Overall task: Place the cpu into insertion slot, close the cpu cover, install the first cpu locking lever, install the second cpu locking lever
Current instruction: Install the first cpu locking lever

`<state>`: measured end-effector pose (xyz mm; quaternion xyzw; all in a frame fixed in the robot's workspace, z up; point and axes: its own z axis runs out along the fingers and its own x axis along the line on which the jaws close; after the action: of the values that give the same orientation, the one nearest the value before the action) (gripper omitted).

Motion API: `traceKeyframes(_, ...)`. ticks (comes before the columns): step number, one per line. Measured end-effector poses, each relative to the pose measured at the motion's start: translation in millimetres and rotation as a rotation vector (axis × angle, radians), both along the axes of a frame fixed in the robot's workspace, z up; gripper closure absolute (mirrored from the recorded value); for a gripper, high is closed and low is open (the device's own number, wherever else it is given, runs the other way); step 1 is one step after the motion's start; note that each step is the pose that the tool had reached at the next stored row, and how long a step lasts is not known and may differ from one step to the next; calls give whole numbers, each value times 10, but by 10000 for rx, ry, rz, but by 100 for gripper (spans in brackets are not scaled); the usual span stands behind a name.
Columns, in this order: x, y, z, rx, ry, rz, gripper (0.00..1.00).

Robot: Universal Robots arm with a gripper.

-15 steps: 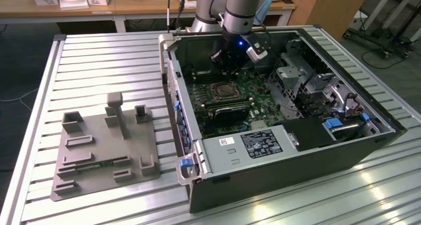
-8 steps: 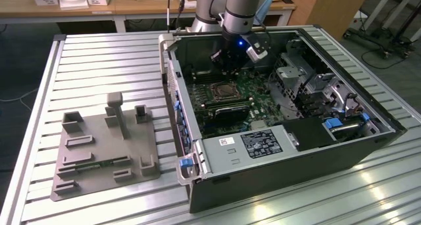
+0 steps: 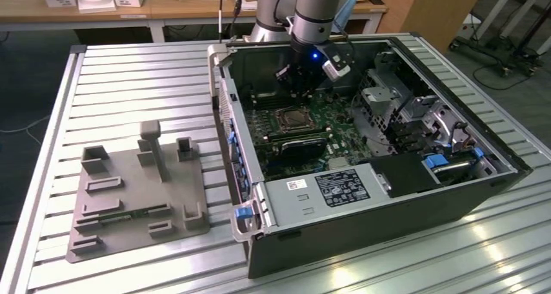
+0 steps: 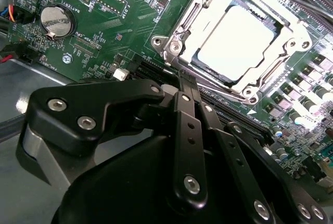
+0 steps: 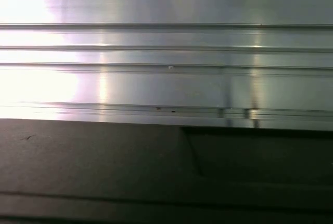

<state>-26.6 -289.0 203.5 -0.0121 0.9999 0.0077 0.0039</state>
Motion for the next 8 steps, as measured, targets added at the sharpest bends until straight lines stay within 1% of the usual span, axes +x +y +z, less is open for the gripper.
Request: traceKeyframes(8,5,-10,-3,3,-1,-28,90)
